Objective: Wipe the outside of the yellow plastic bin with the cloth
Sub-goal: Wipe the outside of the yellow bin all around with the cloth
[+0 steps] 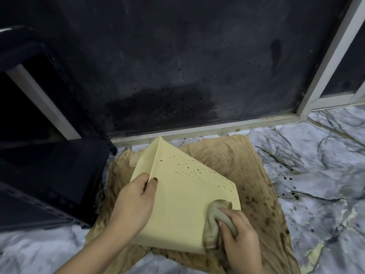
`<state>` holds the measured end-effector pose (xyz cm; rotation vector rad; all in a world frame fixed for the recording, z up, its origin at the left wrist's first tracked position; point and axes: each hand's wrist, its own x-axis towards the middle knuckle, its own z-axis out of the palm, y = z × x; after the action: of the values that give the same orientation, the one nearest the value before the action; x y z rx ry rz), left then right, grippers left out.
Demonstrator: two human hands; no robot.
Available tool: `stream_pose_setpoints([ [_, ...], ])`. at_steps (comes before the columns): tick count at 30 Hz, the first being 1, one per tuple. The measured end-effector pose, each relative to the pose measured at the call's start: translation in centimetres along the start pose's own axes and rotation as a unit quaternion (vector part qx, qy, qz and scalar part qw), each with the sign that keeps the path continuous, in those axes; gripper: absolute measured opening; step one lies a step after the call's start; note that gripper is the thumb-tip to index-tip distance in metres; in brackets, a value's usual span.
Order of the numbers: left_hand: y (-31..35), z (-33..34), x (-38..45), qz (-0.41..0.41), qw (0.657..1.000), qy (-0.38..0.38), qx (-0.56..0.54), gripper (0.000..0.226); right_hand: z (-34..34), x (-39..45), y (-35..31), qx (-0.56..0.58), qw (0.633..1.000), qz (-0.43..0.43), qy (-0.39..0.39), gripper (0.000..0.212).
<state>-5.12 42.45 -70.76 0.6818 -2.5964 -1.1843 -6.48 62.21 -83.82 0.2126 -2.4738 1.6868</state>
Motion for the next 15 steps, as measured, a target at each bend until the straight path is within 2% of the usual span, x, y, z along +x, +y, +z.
stream_pose_setpoints([
  [4, 0.6, 0.1, -1.2, 0.012, 0.999, 0.021, -0.023, 0.042, 1.4, 0.4, -4.2, 0.039, 0.996, -0.066, -0.045, 0.028],
  [8, 0.4, 0.7, -2.8, 0.051, 0.997, 0.053, -0.013, 0.043, 2.7, 1.8, -8.1, 0.041, 0.990, -0.126, -0.056, 0.025],
  [15, -0.7, 1.5, -3.0, 0.081, 0.996, 0.044, 0.008, 0.042, 2.9, 5.3, -7.3, 0.070, 0.995, -0.067, -0.036, 0.023],
])
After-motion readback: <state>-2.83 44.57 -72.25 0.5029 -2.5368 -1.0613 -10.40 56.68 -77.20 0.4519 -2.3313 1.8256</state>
